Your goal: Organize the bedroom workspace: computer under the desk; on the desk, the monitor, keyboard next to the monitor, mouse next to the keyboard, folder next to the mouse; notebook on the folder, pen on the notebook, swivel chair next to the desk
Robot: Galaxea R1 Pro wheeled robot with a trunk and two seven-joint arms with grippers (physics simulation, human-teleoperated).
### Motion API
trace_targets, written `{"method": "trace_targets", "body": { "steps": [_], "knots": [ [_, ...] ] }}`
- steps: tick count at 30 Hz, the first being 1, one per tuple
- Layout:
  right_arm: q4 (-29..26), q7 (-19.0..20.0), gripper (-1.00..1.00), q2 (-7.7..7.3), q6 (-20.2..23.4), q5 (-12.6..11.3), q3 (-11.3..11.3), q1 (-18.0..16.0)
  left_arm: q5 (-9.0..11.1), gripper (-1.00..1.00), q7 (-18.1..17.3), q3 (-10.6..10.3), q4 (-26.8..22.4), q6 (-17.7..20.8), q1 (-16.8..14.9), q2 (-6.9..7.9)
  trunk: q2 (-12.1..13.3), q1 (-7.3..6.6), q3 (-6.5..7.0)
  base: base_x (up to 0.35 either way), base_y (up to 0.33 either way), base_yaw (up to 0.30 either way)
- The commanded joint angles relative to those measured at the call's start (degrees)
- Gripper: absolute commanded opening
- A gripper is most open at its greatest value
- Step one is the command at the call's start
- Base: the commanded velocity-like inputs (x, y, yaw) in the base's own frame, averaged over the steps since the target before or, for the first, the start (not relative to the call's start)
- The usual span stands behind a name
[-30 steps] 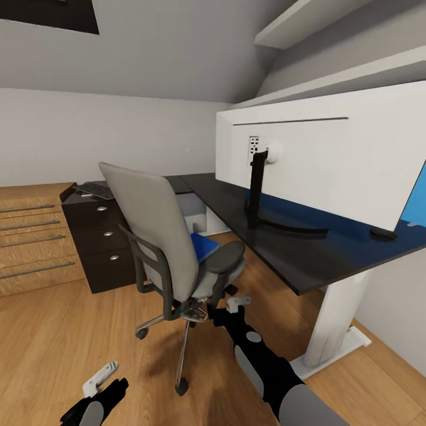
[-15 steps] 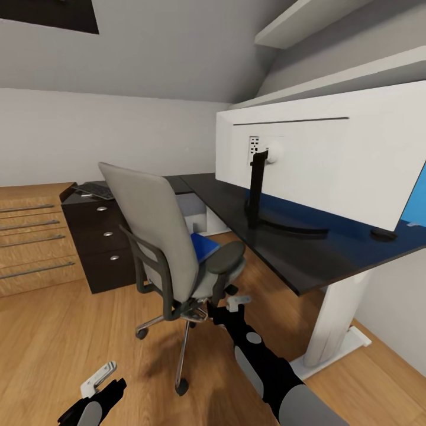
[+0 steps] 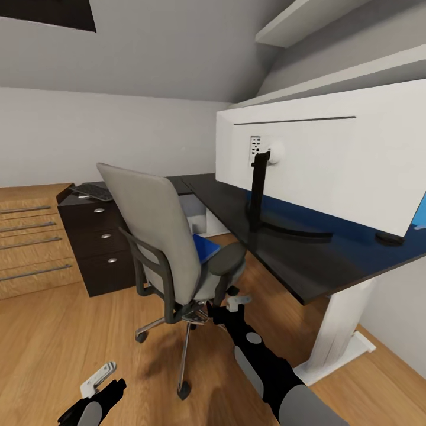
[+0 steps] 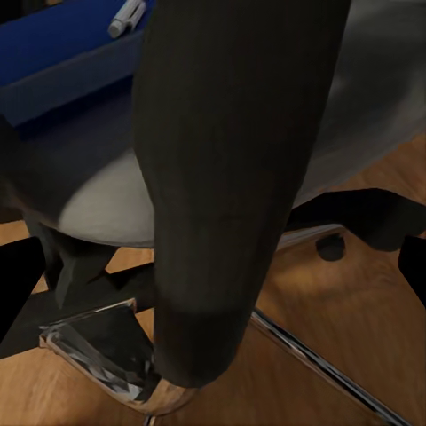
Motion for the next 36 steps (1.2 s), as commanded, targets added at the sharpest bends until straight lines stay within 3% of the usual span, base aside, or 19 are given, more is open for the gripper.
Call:
{"method": "trace_targets", "body": {
  "steps": [1, 36],
  "knots": [
    [0.08, -0.32, 1.0, 0.0, -0.31, -0.5, 0.27, -0.06, 0.51, 1.0, 0.33, 0.1, -0.11, 0.17, -0.02, -0.04, -0.03, -0.01, -0.06, 0.008, 0.0, 0.0],
    [-0.01, 3.91, 1.0, 0.0, -2.74, 4.39, 0.59, 0.51, 0.78, 1.0, 0.16, 0.12, -0.12, 0.18, -0.02, -0.04, -0.03, -0.01, -0.06, 0.001, 0.0, 0.0]
  ]
}}
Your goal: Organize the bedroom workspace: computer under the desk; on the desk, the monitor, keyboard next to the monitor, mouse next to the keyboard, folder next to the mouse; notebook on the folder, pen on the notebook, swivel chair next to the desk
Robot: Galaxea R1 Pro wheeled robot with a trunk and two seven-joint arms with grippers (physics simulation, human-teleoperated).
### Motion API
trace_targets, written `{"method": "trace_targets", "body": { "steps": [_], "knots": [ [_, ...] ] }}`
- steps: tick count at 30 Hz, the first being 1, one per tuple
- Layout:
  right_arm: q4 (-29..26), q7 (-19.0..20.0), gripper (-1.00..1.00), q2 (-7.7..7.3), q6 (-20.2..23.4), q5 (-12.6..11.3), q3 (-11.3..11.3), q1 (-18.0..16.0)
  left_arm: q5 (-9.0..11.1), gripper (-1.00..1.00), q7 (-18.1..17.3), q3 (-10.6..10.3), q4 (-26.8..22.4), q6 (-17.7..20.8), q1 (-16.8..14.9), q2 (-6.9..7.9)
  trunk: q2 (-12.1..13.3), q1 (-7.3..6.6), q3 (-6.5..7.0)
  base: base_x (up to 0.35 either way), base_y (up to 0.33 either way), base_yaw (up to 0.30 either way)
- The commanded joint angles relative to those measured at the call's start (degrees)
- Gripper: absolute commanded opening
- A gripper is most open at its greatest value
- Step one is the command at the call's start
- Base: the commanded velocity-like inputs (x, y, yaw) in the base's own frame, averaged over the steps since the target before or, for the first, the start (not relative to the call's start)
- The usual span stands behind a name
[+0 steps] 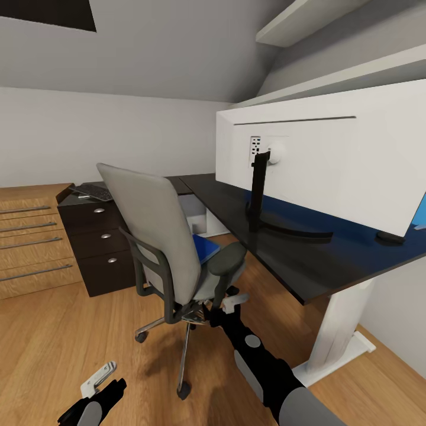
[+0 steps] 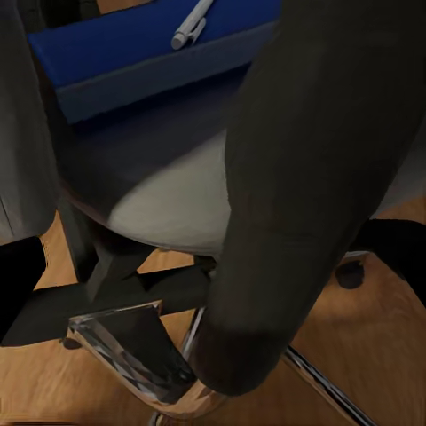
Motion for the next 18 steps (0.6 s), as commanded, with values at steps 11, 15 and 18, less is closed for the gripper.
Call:
{"method": "trace_targets", "body": {
  "steps": [11, 15, 18],
  "knots": [
    [0.14, 5.38, 1.0, 0.0, -0.34, 2.67, 0.14, 0.16, 0.5, 1.0, 0.31, 0.09, -0.1, 0.17, -0.03, -0.04, -0.03, -0.01, -0.06, 0.0, 0.0, 0.0],
    [0.15, 9.48, 1.0, 0.0, -0.24, 2.82, 0.15, 0.17, 0.52, 1.0, 0.31, 0.09, -0.11, 0.17, -0.03, -0.04, -0.03, -0.01, -0.06, 0.0, 0.0, 0.0],
    [0.15, 10.86, 1.0, 0.0, -0.25, 2.86, 0.64, 0.32, 0.53, 1.0, 0.31, 0.09, -0.11, 0.17, -0.03, -0.04, -0.03, -0.01, -0.06, 0.0, 0.0, 0.0]
  ]
}}
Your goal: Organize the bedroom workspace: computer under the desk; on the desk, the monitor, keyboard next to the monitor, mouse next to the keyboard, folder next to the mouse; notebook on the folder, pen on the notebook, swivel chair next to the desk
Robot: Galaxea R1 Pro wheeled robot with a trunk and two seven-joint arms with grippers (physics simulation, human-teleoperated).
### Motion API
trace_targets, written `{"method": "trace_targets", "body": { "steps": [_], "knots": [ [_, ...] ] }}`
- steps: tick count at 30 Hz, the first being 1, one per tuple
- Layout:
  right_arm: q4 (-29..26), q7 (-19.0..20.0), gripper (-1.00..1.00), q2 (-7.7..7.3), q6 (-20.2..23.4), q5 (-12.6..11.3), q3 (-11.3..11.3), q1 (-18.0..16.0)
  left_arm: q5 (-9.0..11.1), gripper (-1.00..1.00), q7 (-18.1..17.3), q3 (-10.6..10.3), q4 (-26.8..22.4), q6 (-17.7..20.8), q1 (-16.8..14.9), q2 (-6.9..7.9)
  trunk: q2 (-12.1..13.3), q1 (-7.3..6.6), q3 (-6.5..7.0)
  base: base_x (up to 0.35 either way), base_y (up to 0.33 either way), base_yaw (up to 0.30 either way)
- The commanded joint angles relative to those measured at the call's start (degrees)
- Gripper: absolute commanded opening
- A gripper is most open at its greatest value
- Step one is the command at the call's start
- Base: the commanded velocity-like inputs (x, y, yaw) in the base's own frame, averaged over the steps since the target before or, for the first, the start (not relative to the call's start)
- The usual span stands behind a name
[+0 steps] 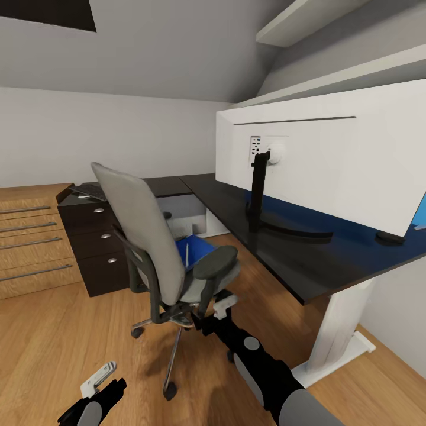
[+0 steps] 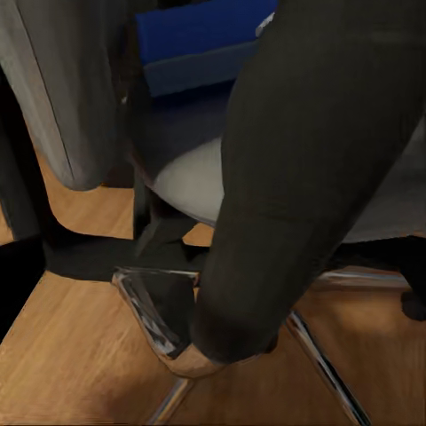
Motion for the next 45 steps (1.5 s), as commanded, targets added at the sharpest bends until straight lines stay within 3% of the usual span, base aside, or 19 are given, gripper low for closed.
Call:
{"method": "trace_targets", "body": {
  "steps": [1, 6, 10, 18, 23, 33, 45],
  "knots": [
    [0.09, 0.57, 1.0, 0.0, -0.19, -0.61, 1.18, 0.2, 0.5, 1.0, 0.33, 0.1, -0.1, 0.17, -0.02, -0.04, -0.03, -0.01, -0.06, 0.0, 0.0, 0.0],
    [0.02, 0.87, 1.0, 0.0, -0.25, -0.76, 7.15, 0.67, 0.5, 1.0, 0.32, 0.16, -0.09, 0.17, -0.02, -0.04, -0.03, -0.01, -0.06, 0.0, 0.0, 0.0],
    [-0.03, 0.9, 1.0, 0.0, -0.24, -1.06, 8.35, 0.74, 0.49, 1.0, 0.32, 0.18, -0.08, 0.17, -0.02, -0.04, -0.03, -0.01, -0.06, 0.0, 0.0, 0.0],
    [-0.08, 0.75, 1.0, 0.0, -0.18, -1.42, 8.25, 0.7, 0.43, 1.0, 0.35, 0.18, -0.09, 0.17, -0.02, -0.03, -0.03, -0.01, -0.06, 0.0, 0.0, 0.0],
    [-0.09, 0.7, 1.0, 0.0, -0.18, -2.36, 6.92, 0.69, 0.38, 1.0, 0.39, 0.18, -0.09, 0.17, -0.02, -0.04, -0.03, -0.01, -0.06, 0.0, 0.0, 0.0],
    [0.0, 1.06, 1.0, 0.0, -0.13, -11.09, -1.5, 0.69, 0.34, 1.0, 0.48, 0.18, -0.06, 0.17, -0.02, -0.01, -0.03, -0.01, -0.06, 0.0, 0.0, 0.0],
    [0.15, 1.25, 1.0, 0.0, -0.3, -12.89, -3.3, 0.75, 0.37, 1.0, 0.49, 0.18, -0.06, 0.17, -0.02, 0.04, -0.03, -0.01, -0.06, 0.0, 0.0, 0.0]
  ]
}}
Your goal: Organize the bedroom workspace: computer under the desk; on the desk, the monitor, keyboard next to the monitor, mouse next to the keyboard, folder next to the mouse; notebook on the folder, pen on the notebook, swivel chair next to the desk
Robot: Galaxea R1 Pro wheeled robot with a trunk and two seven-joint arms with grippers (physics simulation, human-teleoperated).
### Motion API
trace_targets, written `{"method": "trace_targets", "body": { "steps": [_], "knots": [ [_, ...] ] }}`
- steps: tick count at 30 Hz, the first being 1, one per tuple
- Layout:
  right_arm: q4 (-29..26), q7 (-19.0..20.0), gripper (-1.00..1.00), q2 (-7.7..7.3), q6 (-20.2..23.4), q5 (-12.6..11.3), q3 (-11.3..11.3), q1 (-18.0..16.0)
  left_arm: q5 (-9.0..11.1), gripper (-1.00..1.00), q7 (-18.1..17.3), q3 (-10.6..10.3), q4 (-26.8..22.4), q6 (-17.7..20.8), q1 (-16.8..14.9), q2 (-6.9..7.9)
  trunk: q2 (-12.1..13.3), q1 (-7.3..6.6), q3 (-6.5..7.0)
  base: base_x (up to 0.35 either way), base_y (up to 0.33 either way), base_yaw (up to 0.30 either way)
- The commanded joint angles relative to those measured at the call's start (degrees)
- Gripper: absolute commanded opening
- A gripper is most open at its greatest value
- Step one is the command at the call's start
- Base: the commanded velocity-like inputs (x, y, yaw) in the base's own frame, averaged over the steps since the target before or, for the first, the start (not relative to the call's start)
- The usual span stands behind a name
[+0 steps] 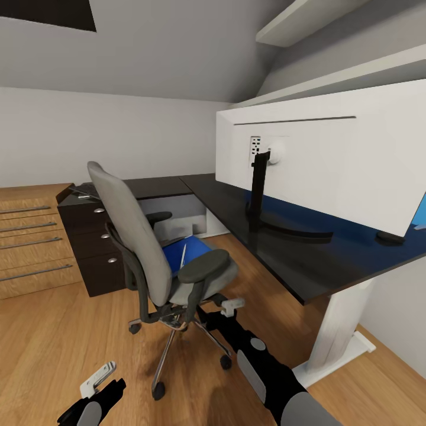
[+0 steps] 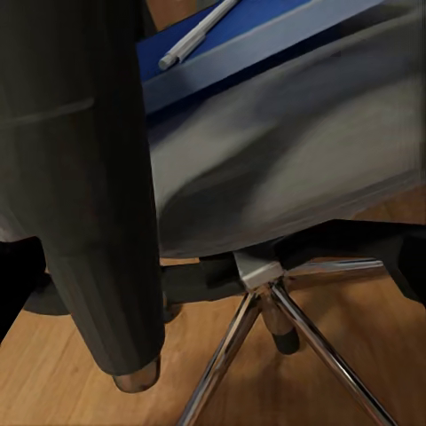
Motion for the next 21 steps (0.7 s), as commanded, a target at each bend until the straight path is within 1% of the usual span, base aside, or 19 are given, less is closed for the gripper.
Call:
{"method": "trace_targets", "body": {
  "steps": [1, 13, 21],
  "knots": [
    [0.1, 0.22, 1.0, 0.0, -0.21, -0.57, 0.08, -0.05, 0.51, 1.0, 0.34, 0.09, -0.09, 0.17, -0.02, -0.03, -0.03, -0.01, -0.06, 0.0, 0.0, 0.0],
    [0.66, 0.25, 1.0, 0.0, -0.5, -0.85, -0.2, -0.03, 0.48, 1.0, 0.35, 0.09, -0.11, 0.17, -0.02, -0.03, -0.03, -0.01, -0.06, 0.0, 0.0, 0.0],
    [1.57, -0.25, 1.0, -0.02, -0.47, -1.28, -1.33, -0.04, 0.46, 1.0, 0.36, 0.09, -0.12, 0.17, -0.02, -0.04, -0.03, -0.01, -0.06, 0.0, 0.0, 0.0]
  ]
}}
